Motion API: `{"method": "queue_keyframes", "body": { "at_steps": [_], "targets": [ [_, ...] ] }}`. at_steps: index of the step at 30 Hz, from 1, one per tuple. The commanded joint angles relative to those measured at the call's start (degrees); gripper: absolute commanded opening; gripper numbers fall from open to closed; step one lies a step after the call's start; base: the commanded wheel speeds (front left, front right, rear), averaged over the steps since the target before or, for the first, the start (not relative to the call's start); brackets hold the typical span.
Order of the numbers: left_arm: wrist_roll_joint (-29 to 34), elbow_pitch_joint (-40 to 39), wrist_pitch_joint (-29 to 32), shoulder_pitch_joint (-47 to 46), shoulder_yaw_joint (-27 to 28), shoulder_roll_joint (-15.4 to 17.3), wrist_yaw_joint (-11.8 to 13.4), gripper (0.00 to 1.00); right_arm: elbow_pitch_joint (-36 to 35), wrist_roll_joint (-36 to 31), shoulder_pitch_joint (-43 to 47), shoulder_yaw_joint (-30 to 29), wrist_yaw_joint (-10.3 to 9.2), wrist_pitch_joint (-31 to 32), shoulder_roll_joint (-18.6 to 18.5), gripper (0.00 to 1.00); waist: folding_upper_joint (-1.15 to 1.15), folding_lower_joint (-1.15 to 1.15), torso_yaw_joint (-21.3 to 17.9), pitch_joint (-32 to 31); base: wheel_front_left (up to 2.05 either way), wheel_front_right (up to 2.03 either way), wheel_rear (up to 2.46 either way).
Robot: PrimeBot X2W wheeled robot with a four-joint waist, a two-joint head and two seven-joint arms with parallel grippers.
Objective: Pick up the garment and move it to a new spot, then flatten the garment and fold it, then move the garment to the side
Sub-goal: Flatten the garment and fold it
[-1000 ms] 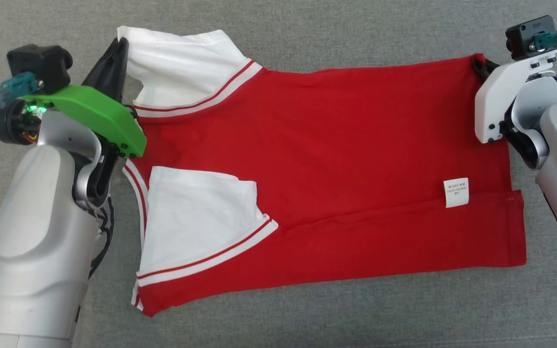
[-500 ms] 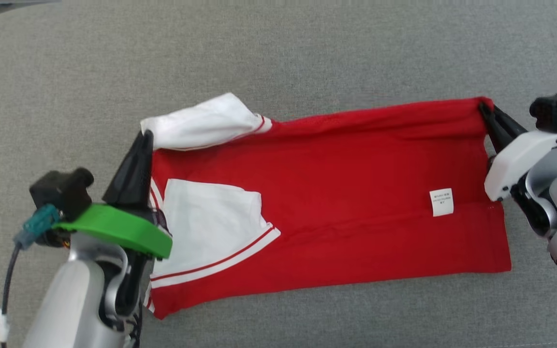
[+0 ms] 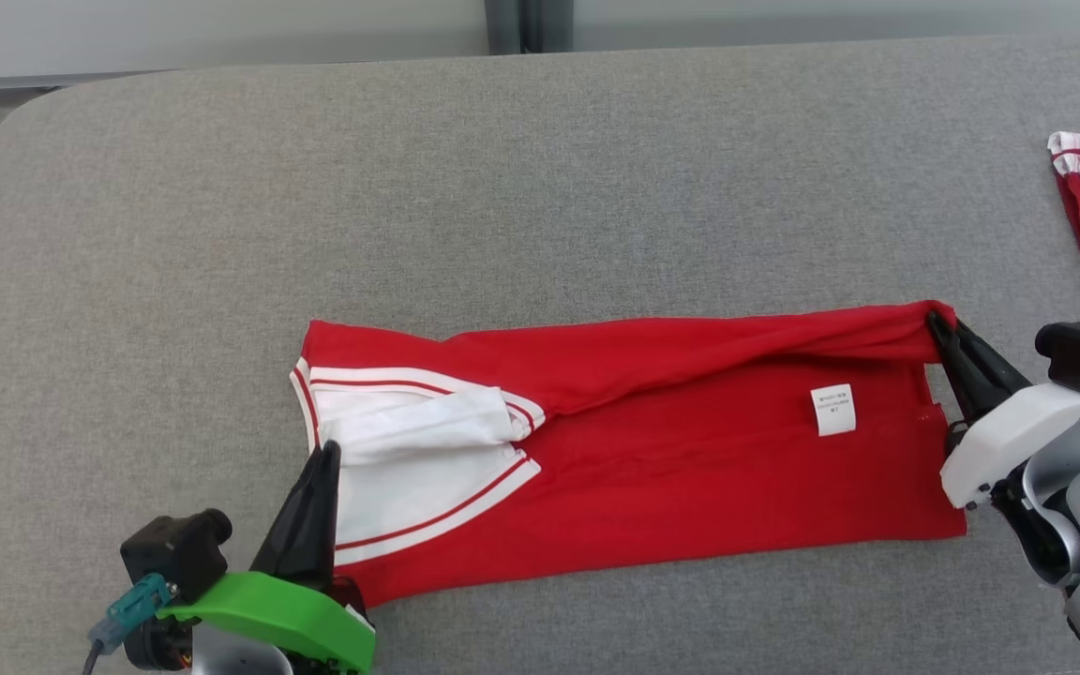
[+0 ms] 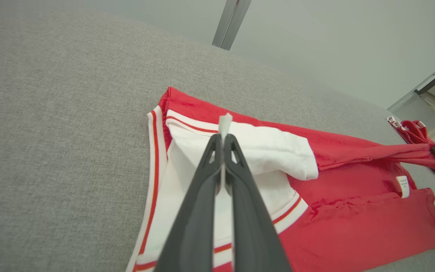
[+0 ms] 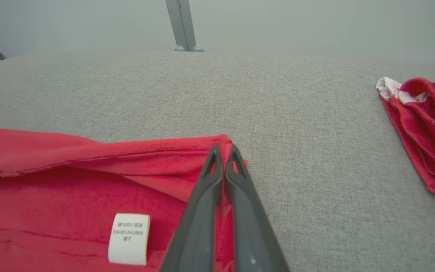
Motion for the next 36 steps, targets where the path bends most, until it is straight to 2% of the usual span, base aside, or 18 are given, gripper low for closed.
{"method": "queue_keyframes", "body": {
  "at_steps": [1, 13, 15, 16, 17, 18, 19, 20, 24, 31, 36],
  "targets": [
    [-0.38, 0.65, -0.51, 1.22, -0.01, -0.15, 0.19, 0.00, -0.72, -0.75, 1.51, -0.66, -0.10, 0.31, 0.40, 0.00, 0.00, 0.00, -0.29, -0.39, 0.00, 0.00, 0.00],
    [-1.14, 8.08, -2.37, 2.84, -0.31, -0.39, -0.56, 0.00, -2.33, -4.54, 7.43, -3.36, -0.10, 0.11, 3.49, 0.00, 0.00, 0.00, -0.97, -2.59, 0.00, 0.00, 0.00],
    [-1.62, 9.33, -2.55, 2.98, -0.31, -0.65, -0.78, 0.00, -1.93, -5.27, 8.24, -3.72, -0.10, -0.33, 3.87, 0.16, 0.00, 0.00, -1.12, -2.97, 0.00, 0.00, 0.00],
    [-1.75, 9.91, -2.84, 3.02, -0.32, -0.69, -1.00, 0.00, -1.64, -5.67, 8.70, -3.91, -0.10, -0.75, 4.11, 0.31, 0.00, 0.00, -1.21, -3.14, 0.00, 0.00, 0.00],
    [-2.02, 10.37, -3.10, 3.13, -0.25, -0.77, -1.13, 0.15, -1.40, -5.98, 8.98, -4.19, -0.10, -1.03, 4.36, 0.45, 0.00, 0.00, -1.30, -3.27, 0.00, 0.00, 0.00],
    [-2.13, 10.73, -3.46, 3.44, -0.22, -0.83, -1.25, 0.53, -1.09, -6.29, 9.31, -4.77, -0.10, -1.61, 4.73, 0.89, 0.00, 0.00, -1.42, -3.44, 0.00, 0.00, 0.00],
    [-2.45, 10.95, -3.66, 3.72, -0.10, -0.91, -1.38, 0.87, -0.93, -6.60, 9.62, -5.02, -0.10, -2.05, 4.98, 1.00, 0.00, 0.00, -1.52, -3.55, 0.00, 0.00, 0.00],
    [-2.61, 11.10, -4.02, 4.12, 0.08, -0.87, -1.54, 1.00, -0.90, -7.09, 9.97, -5.32, -0.10, -2.78, 5.25, 1.00, 0.00, 0.00, -1.63, -3.66, 0.00, 0.00, 0.00],
    [-3.43, 10.42, -5.34, 5.73, 1.03, -0.64, -1.69, 1.00, -1.15, -8.97, 11.86, -6.53, -0.10, -4.90, 5.62, 1.00, 0.00, 0.00, -2.01, -4.12, 0.00, 0.00, 0.00],
    [-2.97, 5.57, -8.13, 8.13, 3.08, -0.11, 0.21, 1.00, -0.38, -8.19, 17.42, -11.48, -0.09, -6.20, 5.56, 1.00, 0.00, 0.00, -1.47, -5.35, 0.00, 0.00, 0.00],
    [-1.21, 4.39, -8.69, 7.28, 3.14, 0.50, 1.37, 1.00, -2.20, -7.52, 17.66, -15.14, -0.09, -6.34, 6.44, 1.00, 0.00, 0.00, -1.28, -6.09, 0.00, 0.00, 0.00]
  ]
}}
